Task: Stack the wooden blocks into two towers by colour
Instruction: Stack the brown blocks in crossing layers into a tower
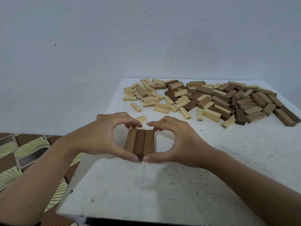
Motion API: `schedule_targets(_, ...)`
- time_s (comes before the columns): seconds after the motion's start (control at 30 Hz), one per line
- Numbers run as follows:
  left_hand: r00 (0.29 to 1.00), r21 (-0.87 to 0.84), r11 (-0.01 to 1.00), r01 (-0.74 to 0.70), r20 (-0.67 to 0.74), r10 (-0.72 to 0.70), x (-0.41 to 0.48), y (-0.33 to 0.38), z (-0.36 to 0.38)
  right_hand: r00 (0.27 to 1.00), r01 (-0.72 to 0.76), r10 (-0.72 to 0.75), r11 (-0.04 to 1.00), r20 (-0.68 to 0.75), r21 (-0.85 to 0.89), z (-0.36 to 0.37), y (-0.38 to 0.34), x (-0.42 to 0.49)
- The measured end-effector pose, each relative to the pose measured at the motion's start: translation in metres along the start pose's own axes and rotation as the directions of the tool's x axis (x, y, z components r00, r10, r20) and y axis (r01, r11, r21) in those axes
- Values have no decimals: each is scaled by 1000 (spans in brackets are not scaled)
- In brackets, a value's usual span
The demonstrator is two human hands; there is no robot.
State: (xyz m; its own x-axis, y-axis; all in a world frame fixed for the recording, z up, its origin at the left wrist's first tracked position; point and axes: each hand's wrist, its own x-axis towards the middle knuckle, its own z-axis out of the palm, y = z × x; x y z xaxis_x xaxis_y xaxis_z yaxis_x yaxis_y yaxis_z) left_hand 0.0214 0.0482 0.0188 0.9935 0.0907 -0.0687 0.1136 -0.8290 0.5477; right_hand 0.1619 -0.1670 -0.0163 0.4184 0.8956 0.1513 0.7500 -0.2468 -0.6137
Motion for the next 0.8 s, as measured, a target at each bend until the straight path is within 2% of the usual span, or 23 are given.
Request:
schedule_targets(0.17, 995, -144, 988, -53, -89, 40, 3, 2, -2, 999, -35, 38, 995, -38, 96, -11, 2, 3)
schedule_targets(0.33, 981, -235, 970, -55, -193, 8, 24, 5, -7, 990, -68, 85, 987, -113, 144, -24, 10, 17)
schedule_targets(0.5, 959, -349, 935, -54, -279, -49, 60, -5, -10, 973, -79, 91, 995, -213, 64, -31, 32, 40)
schedule_targets(0.63, 930, -233, 972, 41, -347, -122, 107, -22, -9, 951, -58, 29, 995, -309, -86, -34, 53, 65)
schedule_targets(0.8, 907, 103, 964, 247, -373, -193, 157, -43, -2, 921, -137, 21, 952, -390, -274, -37, 78, 84)
